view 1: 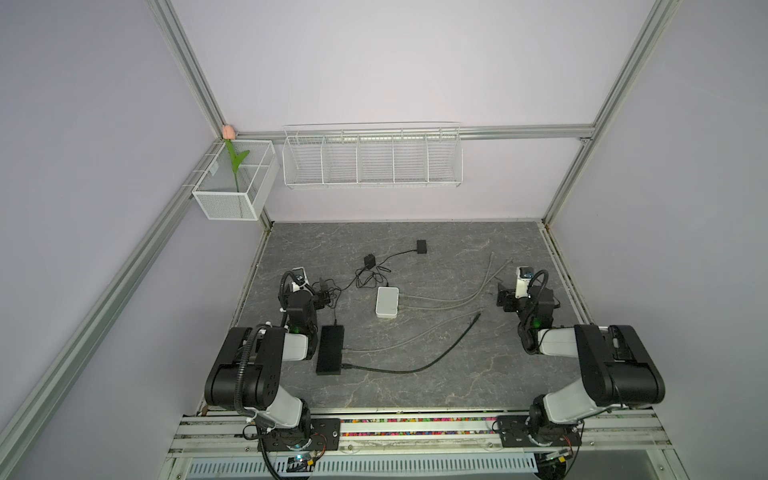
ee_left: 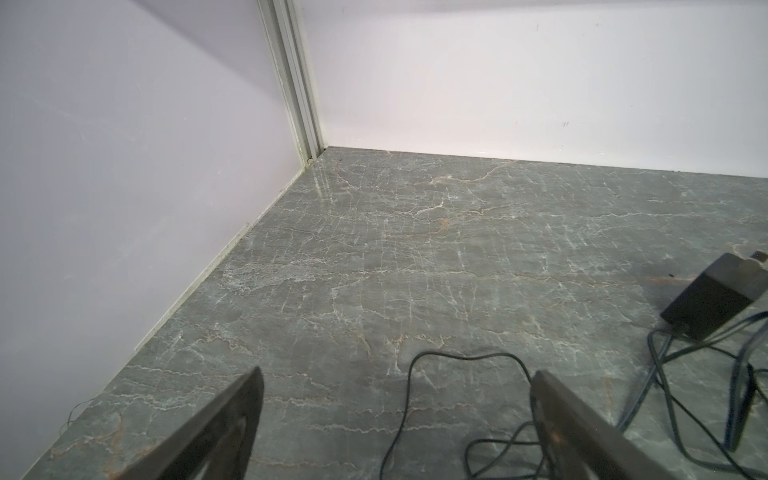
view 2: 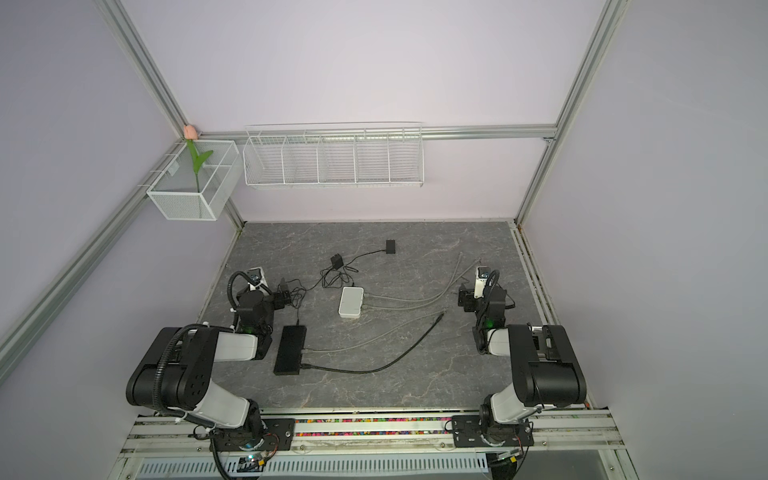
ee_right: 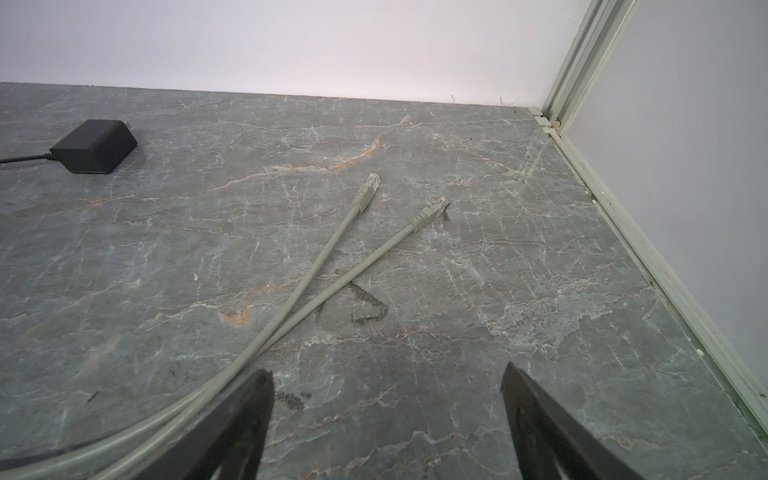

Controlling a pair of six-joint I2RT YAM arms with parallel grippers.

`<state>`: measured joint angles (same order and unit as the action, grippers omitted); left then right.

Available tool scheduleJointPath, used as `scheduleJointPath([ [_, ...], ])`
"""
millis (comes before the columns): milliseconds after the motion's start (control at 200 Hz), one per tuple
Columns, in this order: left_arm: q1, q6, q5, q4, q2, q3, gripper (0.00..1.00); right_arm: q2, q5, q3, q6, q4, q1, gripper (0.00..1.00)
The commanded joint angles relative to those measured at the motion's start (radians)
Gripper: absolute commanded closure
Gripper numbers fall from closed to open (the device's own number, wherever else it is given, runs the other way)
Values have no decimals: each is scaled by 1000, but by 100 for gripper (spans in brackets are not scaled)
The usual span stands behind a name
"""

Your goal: Insert the plug into the switch port

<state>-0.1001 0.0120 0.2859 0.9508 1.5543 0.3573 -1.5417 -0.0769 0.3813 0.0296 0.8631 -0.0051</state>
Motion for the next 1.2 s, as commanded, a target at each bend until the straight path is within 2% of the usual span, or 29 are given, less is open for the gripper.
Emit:
scheduleJointPath([
  [0,1,0,-6,-2,0,15,1,11,14,5,0,2,-2,11],
  [1195,3,-1,-12,-9,0,16,1,11,0,5,6,2,5,11],
])
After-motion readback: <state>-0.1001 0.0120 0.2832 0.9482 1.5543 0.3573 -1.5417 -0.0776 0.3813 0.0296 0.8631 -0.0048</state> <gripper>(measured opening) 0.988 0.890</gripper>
